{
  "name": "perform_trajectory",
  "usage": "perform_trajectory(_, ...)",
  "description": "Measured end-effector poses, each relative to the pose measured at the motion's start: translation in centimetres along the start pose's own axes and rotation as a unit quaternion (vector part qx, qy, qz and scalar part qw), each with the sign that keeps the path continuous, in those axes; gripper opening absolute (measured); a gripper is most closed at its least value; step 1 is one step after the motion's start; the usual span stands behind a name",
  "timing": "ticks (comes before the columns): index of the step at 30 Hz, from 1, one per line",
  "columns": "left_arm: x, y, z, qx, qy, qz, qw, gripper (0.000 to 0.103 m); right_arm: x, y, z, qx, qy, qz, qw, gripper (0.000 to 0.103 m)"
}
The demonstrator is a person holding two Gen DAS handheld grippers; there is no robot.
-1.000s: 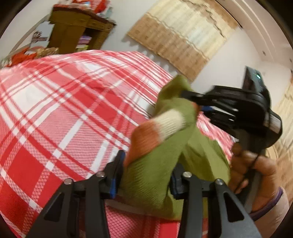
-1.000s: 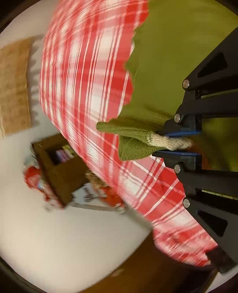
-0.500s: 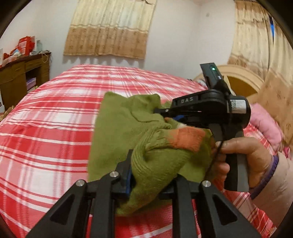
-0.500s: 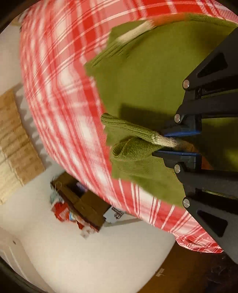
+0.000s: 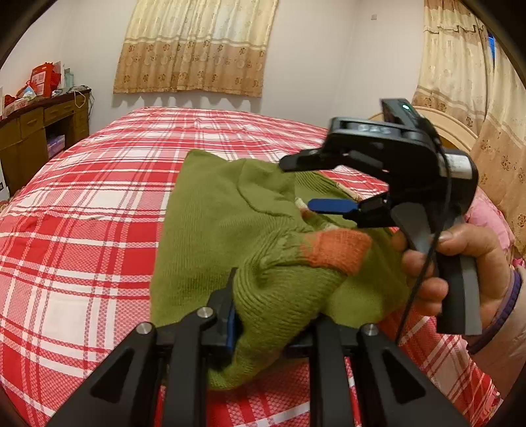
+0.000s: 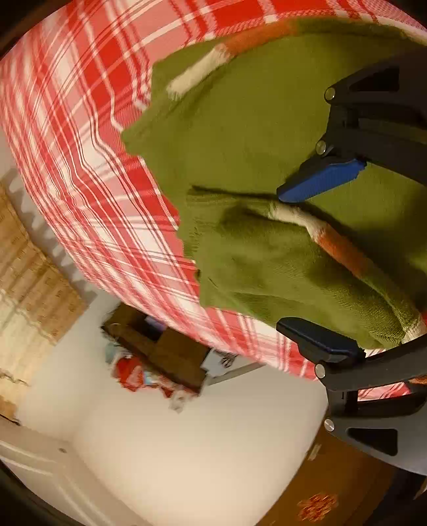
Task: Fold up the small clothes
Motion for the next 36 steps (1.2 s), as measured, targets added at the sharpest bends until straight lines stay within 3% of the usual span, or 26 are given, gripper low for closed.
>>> perform_trajectory(3, 0.1, 0.0, 0.1, -0.003, -0.003, 0.003, 1.0000, 0.020, -0.6, -0.6, -2.1, -0.020, -0.021, 0.036, 0.999, 0.070)
perform_trajectory(5, 0.0, 0.2, -0.1, -0.006, -0.001, 0.001, 1.0000, 0.020, -0.6, -0.8, -3.3, -0.025, -0.063, 0.071, 0.995, 0.028)
perform_trajectory(8, 0.3, 0.9, -0.1, -0.013, -0.006, 0.001, 0.9999, 0.019, -1.3, 0.0, -2.8, -0.013, -0.063, 0.093, 0.994, 0.018)
perform_trajectory(14, 4.8, 4.1, 0.1, 0.014, -0.057, -0.033, 0.9977, 0.016, -3.1, 3.8, 3.1, 0.053, -0.059, 0.149, 0.986, 0.015)
perform_trajectory(17, 7.8, 4.7, -1.1, 0.013, -0.080, -0.046, 0.9956, 0.016, -2.1, 5.7, 5.1, 0.061, -0.078, 0.163, 0.982, 0.015)
perform_trajectory(23, 12.2, 2.7, -5.6, -0.031, -0.101, -0.055, 0.9928, 0.016, 5.1, 6.3, 5.3, 0.035, -0.131, 0.146, 0.980, 0.013)
perform_trajectory(29, 14.0, 1.0, -7.1, -0.052, -0.095, -0.076, 0.9912, 0.017, 10.9, 5.0, 4.0, 0.029, -0.125, 0.102, 0.986, 0.013)
perform_trajectory(33, 13.6, 0.6, -5.7, -0.062, -0.103, -0.088, 0.9887, 0.030, 11.0, 4.9, 4.7, 0.029, -0.126, 0.083, 0.988, 0.018)
perform_trajectory(36, 12.6, 0.2, -3.4, -0.064, -0.110, -0.090, 0.9878, 0.041, 10.0, 4.3, 7.4, 0.034, -0.135, 0.078, 0.987, 0.024)
Point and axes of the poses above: each gripper's, at about its wrist camera, not at the fingertips, and z roughly against the way its jaws point, x to its right, y to its top, the point moved 9 cm from there along -z, roughly the way its jaws point, and after that the axes turned 3 degrees about x, right-handed, at the moved point
